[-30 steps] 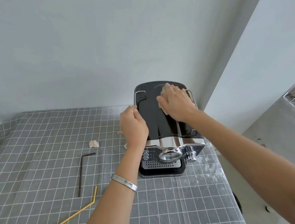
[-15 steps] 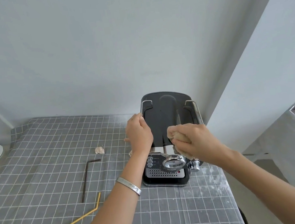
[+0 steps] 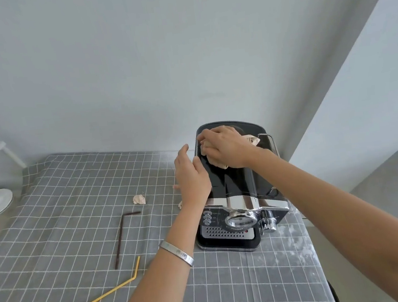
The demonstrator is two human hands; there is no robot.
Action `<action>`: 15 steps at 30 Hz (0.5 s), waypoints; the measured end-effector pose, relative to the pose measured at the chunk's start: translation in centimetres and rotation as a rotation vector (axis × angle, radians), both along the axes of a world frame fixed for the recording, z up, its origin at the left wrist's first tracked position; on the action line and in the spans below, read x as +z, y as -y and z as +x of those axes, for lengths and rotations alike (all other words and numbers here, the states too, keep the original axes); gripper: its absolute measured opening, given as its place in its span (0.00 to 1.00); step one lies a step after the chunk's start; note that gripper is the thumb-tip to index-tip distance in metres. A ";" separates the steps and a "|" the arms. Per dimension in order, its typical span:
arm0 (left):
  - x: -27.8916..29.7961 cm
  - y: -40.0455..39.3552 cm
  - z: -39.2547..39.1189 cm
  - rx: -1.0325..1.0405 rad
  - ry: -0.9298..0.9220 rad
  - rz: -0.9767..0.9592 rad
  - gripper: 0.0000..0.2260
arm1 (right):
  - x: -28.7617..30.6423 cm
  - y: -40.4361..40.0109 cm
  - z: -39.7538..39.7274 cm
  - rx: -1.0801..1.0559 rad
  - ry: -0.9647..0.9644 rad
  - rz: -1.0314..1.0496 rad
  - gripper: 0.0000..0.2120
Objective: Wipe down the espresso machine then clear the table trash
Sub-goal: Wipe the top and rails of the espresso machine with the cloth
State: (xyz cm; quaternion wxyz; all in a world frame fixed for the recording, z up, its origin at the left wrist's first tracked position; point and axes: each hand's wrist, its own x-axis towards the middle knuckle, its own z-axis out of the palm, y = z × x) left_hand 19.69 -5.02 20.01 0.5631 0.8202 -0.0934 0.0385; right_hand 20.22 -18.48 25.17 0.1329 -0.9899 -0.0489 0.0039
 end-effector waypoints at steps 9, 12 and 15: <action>0.2 0.0 -0.2 0.032 0.035 0.025 0.17 | -0.3 2.0 -2.0 0.068 0.035 0.112 0.13; 0.3 0.0 -0.3 0.036 0.045 0.028 0.16 | -1.0 0.5 -0.6 -0.065 0.101 -0.006 0.14; 0.3 -0.1 -0.2 0.033 0.039 0.011 0.16 | -0.9 -1.1 0.2 -0.144 0.142 -0.027 0.12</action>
